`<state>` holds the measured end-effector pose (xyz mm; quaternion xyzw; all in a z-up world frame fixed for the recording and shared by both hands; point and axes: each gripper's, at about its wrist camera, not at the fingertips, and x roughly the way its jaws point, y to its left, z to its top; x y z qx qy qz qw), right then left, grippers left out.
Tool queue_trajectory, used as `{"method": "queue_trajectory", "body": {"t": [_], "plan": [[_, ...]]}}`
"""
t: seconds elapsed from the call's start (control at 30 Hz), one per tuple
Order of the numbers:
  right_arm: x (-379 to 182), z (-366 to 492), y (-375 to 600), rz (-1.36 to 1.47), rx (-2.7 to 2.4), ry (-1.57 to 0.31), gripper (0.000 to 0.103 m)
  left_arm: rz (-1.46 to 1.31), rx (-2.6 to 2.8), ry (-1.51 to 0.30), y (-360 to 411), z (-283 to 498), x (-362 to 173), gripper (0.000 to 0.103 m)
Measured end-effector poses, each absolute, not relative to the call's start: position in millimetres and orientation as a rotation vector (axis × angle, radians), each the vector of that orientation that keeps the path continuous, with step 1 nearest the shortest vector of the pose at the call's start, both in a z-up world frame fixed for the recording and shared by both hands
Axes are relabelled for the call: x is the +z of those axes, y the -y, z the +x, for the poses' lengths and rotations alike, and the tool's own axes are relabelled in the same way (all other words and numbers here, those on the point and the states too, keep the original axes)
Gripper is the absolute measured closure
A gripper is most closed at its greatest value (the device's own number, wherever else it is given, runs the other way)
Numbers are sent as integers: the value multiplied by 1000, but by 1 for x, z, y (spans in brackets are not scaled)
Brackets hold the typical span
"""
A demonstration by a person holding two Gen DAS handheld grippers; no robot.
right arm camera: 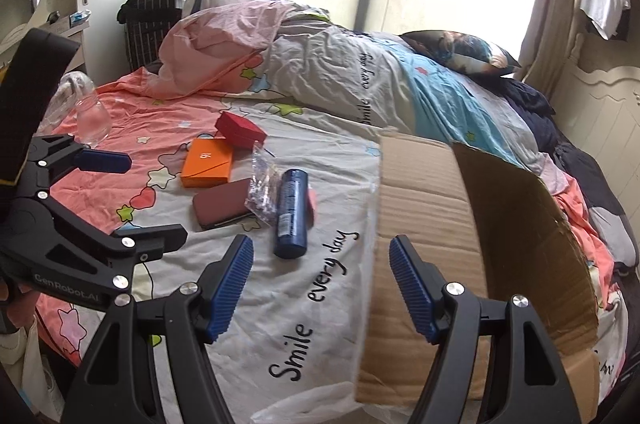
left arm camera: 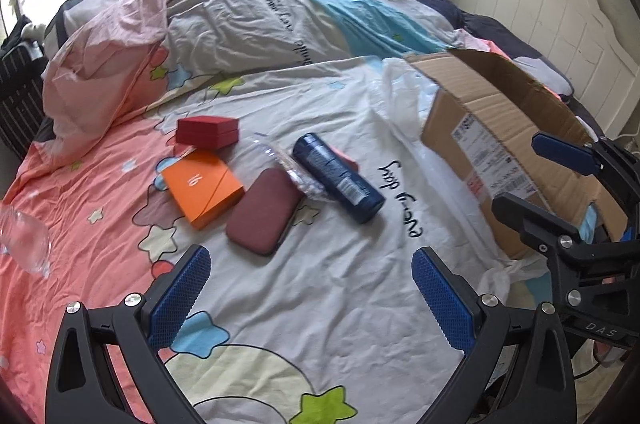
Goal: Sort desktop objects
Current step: 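Move both grippers back from the box toward the remaining items on the bed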
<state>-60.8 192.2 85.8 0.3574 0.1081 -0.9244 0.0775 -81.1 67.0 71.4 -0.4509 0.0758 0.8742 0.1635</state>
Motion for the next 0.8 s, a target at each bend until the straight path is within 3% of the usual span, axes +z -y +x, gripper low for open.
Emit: {"method": "queue_trajectory", "body": {"t": [0.8], "plan": [[34, -128, -156, 1217, -2628, -291, 36, -1436, 2481, -282, -34, -122, 4, 0]]}}
